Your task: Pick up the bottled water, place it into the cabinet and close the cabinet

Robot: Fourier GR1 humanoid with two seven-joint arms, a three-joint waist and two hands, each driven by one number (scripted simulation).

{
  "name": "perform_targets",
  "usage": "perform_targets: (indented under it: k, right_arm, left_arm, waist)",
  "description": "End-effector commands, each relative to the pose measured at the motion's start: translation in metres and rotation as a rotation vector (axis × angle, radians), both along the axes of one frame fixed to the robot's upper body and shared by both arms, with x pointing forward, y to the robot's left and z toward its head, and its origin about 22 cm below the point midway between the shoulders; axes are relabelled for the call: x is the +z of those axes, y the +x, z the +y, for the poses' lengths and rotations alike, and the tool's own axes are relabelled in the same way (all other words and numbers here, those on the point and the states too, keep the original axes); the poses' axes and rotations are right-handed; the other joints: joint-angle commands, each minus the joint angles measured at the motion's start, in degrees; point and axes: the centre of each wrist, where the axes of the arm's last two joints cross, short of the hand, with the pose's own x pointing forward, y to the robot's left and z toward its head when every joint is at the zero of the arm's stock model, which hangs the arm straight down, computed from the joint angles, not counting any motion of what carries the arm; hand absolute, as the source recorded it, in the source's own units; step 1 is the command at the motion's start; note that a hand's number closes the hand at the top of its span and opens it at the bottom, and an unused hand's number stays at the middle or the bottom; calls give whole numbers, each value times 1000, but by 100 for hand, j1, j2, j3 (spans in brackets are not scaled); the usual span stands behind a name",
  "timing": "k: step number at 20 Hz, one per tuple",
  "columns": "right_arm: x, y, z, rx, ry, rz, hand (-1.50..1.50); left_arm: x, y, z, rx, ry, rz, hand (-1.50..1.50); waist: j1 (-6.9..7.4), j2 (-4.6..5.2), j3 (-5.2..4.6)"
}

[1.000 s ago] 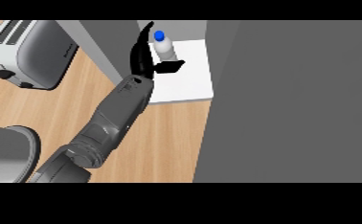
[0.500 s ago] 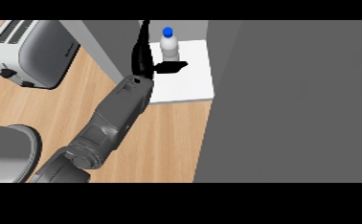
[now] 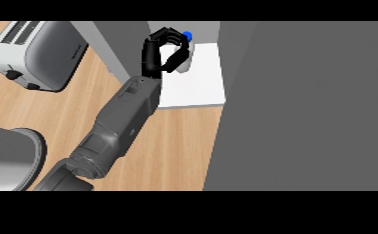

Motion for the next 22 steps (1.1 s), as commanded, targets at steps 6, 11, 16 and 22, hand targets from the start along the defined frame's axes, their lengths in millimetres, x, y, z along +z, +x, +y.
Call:
perform_targets:
  k: [6,11,16,22]
  right_arm:
    - [16,-6,-4,-48,6,-30,-150]
    - [23,-8,-10,-79,-23,-49,-150]
    - [31,-16,-16,-73,-27,-42,-150]
    - [29,-13,-21,-54,-56,-38,-150]
  left_arm:
    - [-4,-9,-2,-239,-189,-17,150]
    - [-5,-22,-6,-360,-266,19,150]
    - [-23,-56,1,-390,-360,15,150]
    - [-22,-100,13,-384,-406,20,150]
  waist:
    - [194,-79,6]
    - [309,-127,7]
    - [444,-179,7]
    - [535,-179,15]
